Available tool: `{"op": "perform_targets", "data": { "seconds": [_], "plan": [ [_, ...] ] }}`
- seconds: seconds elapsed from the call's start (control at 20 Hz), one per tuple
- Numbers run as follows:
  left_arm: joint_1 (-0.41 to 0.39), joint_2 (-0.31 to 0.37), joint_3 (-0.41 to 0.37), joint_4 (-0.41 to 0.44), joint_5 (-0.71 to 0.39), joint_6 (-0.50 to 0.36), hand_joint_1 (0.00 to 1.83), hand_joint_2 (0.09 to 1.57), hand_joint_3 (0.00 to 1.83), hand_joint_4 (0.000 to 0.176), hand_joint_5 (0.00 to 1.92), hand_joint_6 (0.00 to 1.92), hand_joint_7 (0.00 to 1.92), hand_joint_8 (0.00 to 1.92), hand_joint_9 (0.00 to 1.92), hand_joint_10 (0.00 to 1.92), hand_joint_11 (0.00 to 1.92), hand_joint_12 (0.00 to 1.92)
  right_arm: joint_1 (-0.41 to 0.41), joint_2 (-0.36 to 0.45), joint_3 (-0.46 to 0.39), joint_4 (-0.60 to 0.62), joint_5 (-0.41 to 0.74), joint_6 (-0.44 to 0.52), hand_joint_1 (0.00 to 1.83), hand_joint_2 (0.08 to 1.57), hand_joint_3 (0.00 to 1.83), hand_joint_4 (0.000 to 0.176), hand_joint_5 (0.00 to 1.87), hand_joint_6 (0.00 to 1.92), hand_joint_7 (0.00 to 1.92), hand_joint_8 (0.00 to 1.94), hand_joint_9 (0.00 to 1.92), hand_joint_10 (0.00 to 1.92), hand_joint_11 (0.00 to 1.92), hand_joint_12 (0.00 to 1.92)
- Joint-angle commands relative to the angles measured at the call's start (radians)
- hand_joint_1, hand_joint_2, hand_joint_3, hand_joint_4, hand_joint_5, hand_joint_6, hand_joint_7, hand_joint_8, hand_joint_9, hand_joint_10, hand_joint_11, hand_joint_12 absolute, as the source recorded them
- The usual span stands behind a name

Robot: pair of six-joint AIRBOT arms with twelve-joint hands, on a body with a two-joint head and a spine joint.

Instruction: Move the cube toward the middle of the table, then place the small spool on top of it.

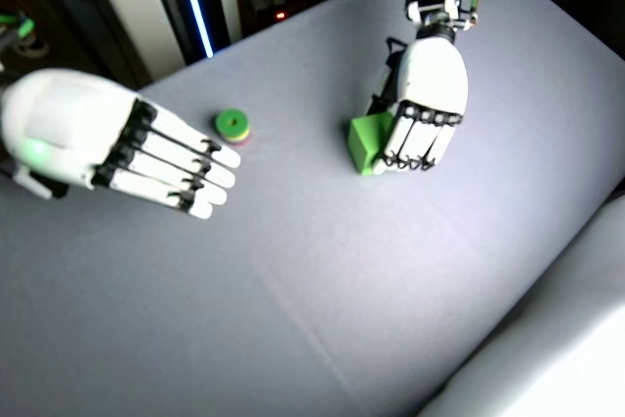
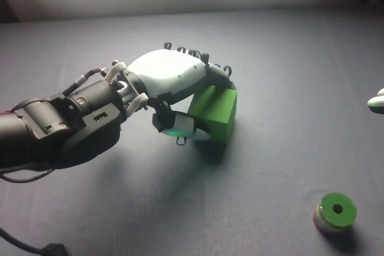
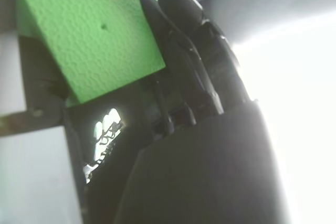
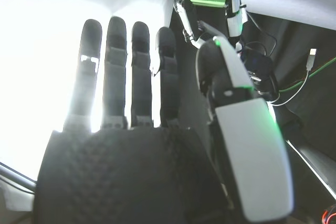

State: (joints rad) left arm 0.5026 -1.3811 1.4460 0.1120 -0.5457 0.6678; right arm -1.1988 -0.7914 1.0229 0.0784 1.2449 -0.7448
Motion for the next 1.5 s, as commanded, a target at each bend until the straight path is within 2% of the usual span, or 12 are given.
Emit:
{"op": "perform_targets", "data": {
  "seconds": [0.0,0.35,0.5,0.7,0.75,0.8,0.9,0.95,1.15,1.25,1.4,1.45],
  "plan": [
    [-0.01,0.002,0.003,-0.007,-0.105,-0.003,1.0,1.05,0.0,0.07,0.44,0.0,0.53,0.0,0.73,0.01,0.33,1.09,0.016,0.001,0.007,0.02,0.116,0.002,0.85,1.36,0.0,0.0,0.58,0.0,0.57,0.0,0.51,0.01,0.06,0.98],
    [0.0,0.02,-0.014,-0.008,-0.129,-0.002,0.94,0.98,0.0,0.098,0.33,0.0,0.42,0.0,0.57,0.0,0.21,1.05,0.017,0.001,0.007,0.015,0.116,0.002,0.77,1.38,0.0,0.003,0.51,0.0,0.52,0.0,0.52,0.0,0.07,1.0],
    [0.016,0.075,-0.083,-0.039,-0.199,0.071,1.01,0.95,0.0,0.062,0.32,0.0,0.32,0.0,0.31,0.0,0.08,0.77,0.024,0.001,0.003,-0.006,0.116,0.003,0.92,1.33,0.0,0.0,0.53,0.0,0.58,0.01,0.55,0.01,0.17,0.92],
    [0.097,0.213,-0.223,-0.086,-0.372,0.138,1.04,1.03,0.02,0.09,0.27,0.0,0.26,0.0,0.25,0.01,0.0,0.73,0.053,0.004,-0.01,-0.078,0.116,0.003,0.74,1.27,0.0,0.004,0.53,0.0,0.57,0.0,0.56,0.0,0.21,0.79],
    [0.129,0.25,-0.256,-0.092,-0.418,0.138,1.04,1.03,0.01,0.105,0.25,0.0,0.25,0.0,0.25,0.0,0.0,0.67,0.059,0.005,-0.01,-0.101,0.114,0.01,0.74,1.25,0.0,0.0,0.53,0.0,0.59,0.0,0.58,0.0,0.24,0.75],
    [0.177,0.292,-0.3,-0.105,-0.473,0.14,0.9,1.01,0.0,0.163,0.24,0.0,0.25,0.0,0.27,0.0,0.0,0.68,0.073,0.008,-0.01,-0.136,0.097,0.022,0.67,1.24,0.0,0.0,0.53,0.0,0.58,0.0,0.62,0.01,0.37,0.75],
    [0.271,0.36,-0.369,-0.142,-0.569,0.145,0.76,1.02,0.0,0.173,0.22,0.0,0.19,0.0,0.21,0.0,0.0,0.61,0.124,0.007,-0.01,-0.212,0.032,0.037,0.7,1.19,0.0,0.0,0.55,0.0,0.57,0.0,0.6,0.0,0.39,0.69],
    [0.32,0.396,-0.403,-0.154,-0.616,0.144,0.69,1.05,0.0,0.123,0.23,0.0,0.18,0.0,0.18,0.0,0.0,0.56,0.156,0.006,-0.01,-0.256,-0.016,0.043,0.74,1.12,0.0,0.0,0.54,0.0,0.57,0.0,0.59,0.0,0.33,0.78],
    [0.468,0.514,-0.505,-0.185,-0.733,0.145,0.74,1.07,0.0,0.029,0.26,0.0,0.18,0.0,0.14,0.0,0.0,0.37,0.226,-0.004,-0.009,-0.394,-0.136,0.076,0.68,1.11,0.0,0.012,0.51,0.0,0.5,0.0,0.6,0.01,0.24,0.96],
    [0.571,0.553,-0.552,-0.235,-0.81,0.146,0.76,1.07,0.0,0.041,0.28,0.0,0.22,0.0,0.21,0.0,0.0,0.54,0.258,-0.016,-0.004,-0.46,-0.194,0.108,0.68,1.09,0.0,0.03,0.5,0.0,0.49,0.0,0.64,0.01,0.31,0.92],
    [0.688,0.565,-0.582,-0.322,-0.888,0.146,0.81,1.07,0.0,0.067,0.3,0.0,0.25,0.0,0.24,0.01,0.0,0.58,0.297,-0.051,0.012,-0.543,-0.279,0.151,0.78,1.06,0.0,0.011,0.52,0.01,0.53,0.01,0.69,0.03,0.39,0.94],
    [0.708,0.563,-0.584,-0.341,-0.91,0.144,0.83,1.07,0.0,0.056,0.3,0.0,0.25,0.0,0.23,0.0,0.0,0.55,0.302,-0.06,0.015,-0.552,-0.296,0.153,0.82,1.04,0.0,0.011,0.53,0.0,0.54,0.01,0.72,0.03,0.38,1.0]
  ]
}}
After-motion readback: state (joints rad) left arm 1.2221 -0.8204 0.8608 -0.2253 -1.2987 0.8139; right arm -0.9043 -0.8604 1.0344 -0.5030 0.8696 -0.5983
